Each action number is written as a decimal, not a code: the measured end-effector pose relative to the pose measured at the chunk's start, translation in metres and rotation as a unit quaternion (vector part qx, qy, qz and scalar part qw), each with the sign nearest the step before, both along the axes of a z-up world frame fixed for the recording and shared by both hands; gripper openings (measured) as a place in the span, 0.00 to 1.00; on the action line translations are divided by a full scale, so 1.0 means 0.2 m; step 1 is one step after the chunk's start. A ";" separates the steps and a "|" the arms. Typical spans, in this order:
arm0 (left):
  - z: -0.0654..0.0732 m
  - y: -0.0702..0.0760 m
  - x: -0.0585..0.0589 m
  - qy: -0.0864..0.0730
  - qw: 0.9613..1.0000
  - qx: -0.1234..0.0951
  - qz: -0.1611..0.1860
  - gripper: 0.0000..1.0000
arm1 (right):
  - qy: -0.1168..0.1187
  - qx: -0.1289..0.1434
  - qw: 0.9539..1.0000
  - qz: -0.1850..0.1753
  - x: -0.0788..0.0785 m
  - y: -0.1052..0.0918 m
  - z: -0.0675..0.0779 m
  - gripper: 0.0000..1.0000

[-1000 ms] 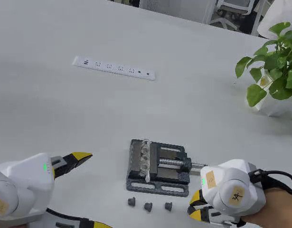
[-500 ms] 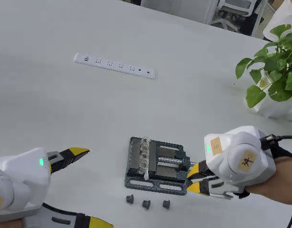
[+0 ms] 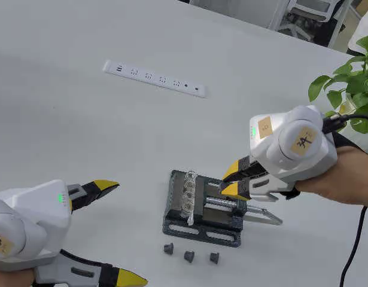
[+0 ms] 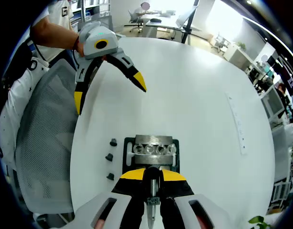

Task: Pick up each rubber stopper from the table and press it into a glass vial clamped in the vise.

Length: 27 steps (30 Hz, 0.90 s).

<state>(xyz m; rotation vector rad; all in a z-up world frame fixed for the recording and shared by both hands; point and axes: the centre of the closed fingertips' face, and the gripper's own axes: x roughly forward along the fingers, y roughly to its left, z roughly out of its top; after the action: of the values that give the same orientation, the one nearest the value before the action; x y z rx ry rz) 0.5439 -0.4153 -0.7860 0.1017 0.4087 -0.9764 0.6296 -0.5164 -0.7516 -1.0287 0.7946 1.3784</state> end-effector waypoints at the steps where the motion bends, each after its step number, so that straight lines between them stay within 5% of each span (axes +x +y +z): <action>1: 0.00 0.00 0.00 0.000 1.000 -0.001 0.001 0.98 | -0.001 0.000 1.000 0.002 0.01 0.01 0.00 0.06; 15: 0.01 0.00 0.03 -0.006 1.000 -0.007 0.007 0.98 | 0.010 -0.004 1.000 0.019 0.14 0.16 -0.07 0.06; 27: -0.01 0.02 0.06 -0.004 1.000 -0.010 0.011 0.98 | 0.023 -0.016 0.999 0.023 0.18 0.19 -0.16 0.06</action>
<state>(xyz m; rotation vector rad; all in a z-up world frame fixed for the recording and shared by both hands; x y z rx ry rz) 0.5558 -0.4116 -0.7879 0.0829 0.3920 -0.9580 0.6664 -0.4792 -0.7838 -1.0488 0.8344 1.4377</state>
